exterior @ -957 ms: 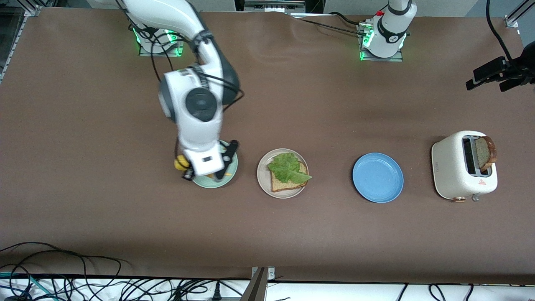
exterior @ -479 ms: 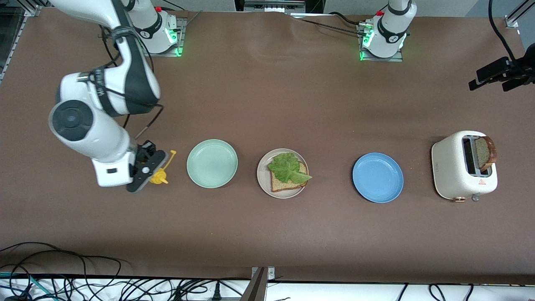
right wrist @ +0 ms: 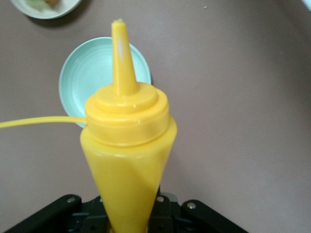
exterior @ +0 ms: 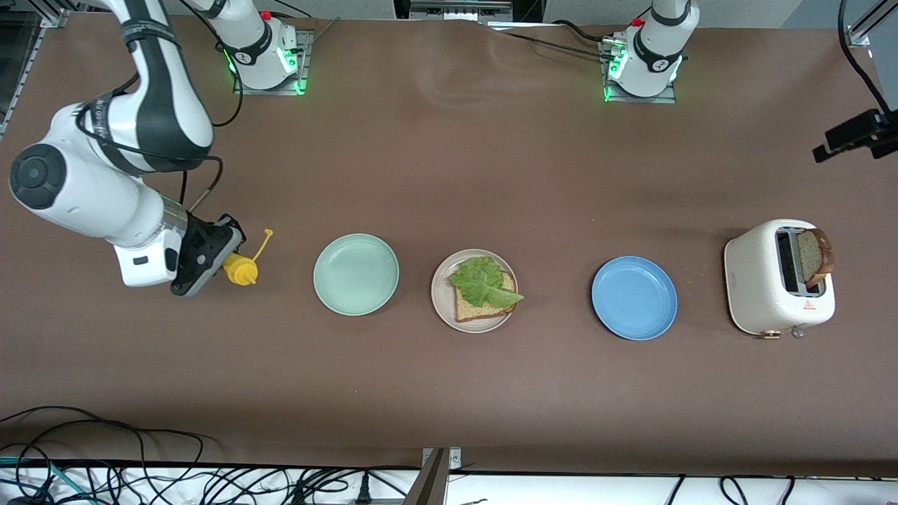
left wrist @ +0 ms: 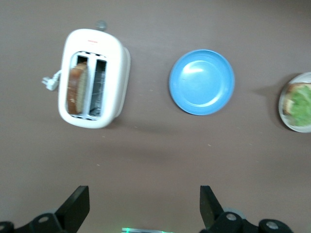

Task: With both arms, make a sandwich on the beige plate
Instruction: 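Return the mustard bottle with the right gripper to its spot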

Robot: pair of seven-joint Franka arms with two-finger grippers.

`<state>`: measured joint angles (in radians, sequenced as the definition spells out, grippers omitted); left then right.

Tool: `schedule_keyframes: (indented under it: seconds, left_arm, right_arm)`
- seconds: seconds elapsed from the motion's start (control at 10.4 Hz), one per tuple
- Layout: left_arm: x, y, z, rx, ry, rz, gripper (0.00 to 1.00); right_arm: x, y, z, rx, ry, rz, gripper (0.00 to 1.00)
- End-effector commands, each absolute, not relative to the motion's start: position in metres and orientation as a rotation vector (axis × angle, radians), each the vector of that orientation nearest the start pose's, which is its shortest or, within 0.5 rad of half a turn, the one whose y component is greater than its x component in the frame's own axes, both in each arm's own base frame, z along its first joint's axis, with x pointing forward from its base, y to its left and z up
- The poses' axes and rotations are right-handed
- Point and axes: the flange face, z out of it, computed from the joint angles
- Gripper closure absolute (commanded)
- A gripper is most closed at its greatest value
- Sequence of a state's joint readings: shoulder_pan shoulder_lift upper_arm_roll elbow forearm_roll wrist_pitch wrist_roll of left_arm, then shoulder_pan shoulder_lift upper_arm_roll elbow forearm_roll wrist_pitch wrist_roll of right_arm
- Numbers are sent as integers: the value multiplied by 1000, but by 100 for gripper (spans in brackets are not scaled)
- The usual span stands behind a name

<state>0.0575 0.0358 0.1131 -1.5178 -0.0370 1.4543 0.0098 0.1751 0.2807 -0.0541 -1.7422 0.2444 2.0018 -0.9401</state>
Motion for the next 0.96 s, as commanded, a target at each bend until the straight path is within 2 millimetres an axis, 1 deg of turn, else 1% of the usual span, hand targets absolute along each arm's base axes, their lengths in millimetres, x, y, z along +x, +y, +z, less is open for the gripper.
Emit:
schedule_keyframes:
  seconds: [0.0,0.1,0.19,0.38,0.48,0.57,0.67,0.77,0.86]
  left_arm:
    - [567,116,582,-3084,-276,220,0]
    - [574,124,564,-3075,-286,260,0]
    - [579,133,557,-3065,-270,223,0]
    - [591,140,523,-3071,-205,197,0]
    - [592,147,505,-3073,-161,178,0]
    - [589,161,487,-3077,-69,165,0]
    - [591,171,467,-3075,43,141,0]
    - [589,184,452,-3076,69,121,0]
    - [589,186,440,-3074,72,113,0]
  right_arm:
    - [602,46,395,-2456,-1340,-195,100]
    - [595,29,379,-2379,-1340,-242,100]
    - [588,11,362,-2320,-1344,-293,100]
    - [570,-14,329,-2198,-1350,-387,100]
    - [559,-24,311,-2124,-1359,-449,100]
    - [548,-32,294,-2054,-1373,-516,100]
    - [536,-38,274,-1994,-1394,-574,100]
    - [527,-41,257,-1937,-1414,-627,100]
    - [517,-48,237,-1876,-1419,-680,100]
